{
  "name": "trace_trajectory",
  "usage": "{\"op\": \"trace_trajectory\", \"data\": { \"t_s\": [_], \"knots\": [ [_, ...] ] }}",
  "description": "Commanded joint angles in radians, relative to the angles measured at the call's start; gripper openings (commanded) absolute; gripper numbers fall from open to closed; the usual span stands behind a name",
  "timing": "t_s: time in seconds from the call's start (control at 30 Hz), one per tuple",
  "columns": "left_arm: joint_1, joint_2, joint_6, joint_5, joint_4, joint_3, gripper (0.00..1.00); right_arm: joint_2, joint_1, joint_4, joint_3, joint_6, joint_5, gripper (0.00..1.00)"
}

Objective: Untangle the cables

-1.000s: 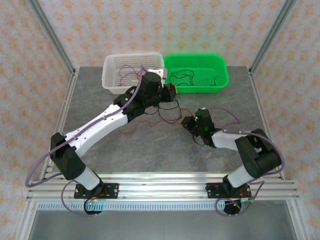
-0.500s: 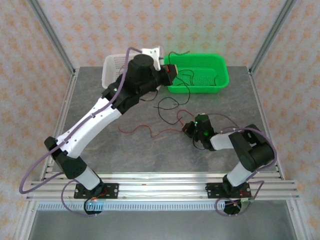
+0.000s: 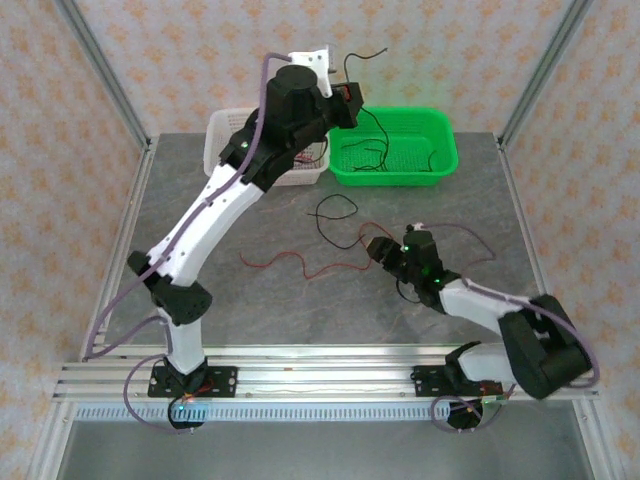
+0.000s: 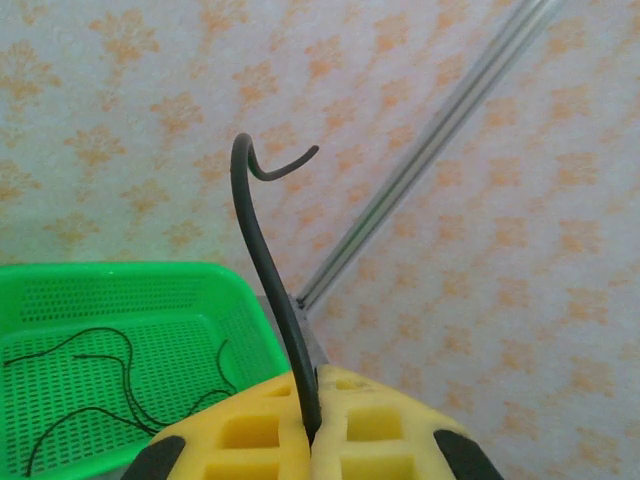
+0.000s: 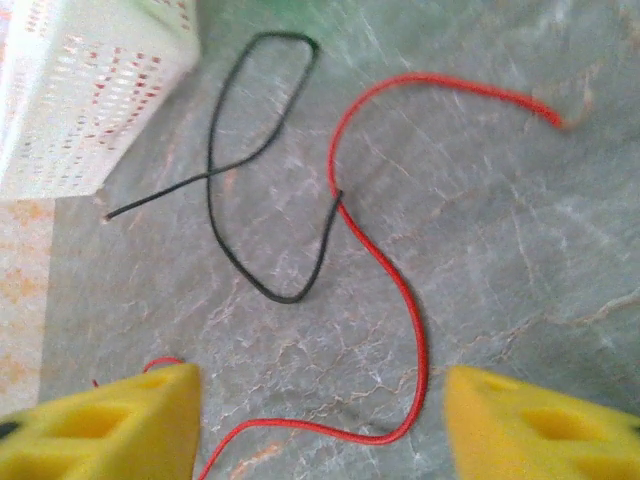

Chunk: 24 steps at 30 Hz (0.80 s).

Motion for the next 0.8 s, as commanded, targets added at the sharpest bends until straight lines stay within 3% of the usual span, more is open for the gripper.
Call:
{"op": "trace_trajectory", "data": {
  "t_s": [0.0,0.4,0.77],
  "knots": [
    [0.043,0.082,0.014,0.067,0.081,0.040,0.00,-0.128,-0.004,-0.172,-0.007,-0.068,0.076,0.72],
    [0.100,0.274,0.053,0.133,0.434,0.032,0.00,-0.505,-0.004,-0.453,-0.044,-0.065,0.144,0.73],
    [0.104,0.490,0.160,0.035,0.661,-0.020,0.00,-0.560,-0.004,-0.477,-0.070,-0.051,0.123,0.73]
  ]
}}
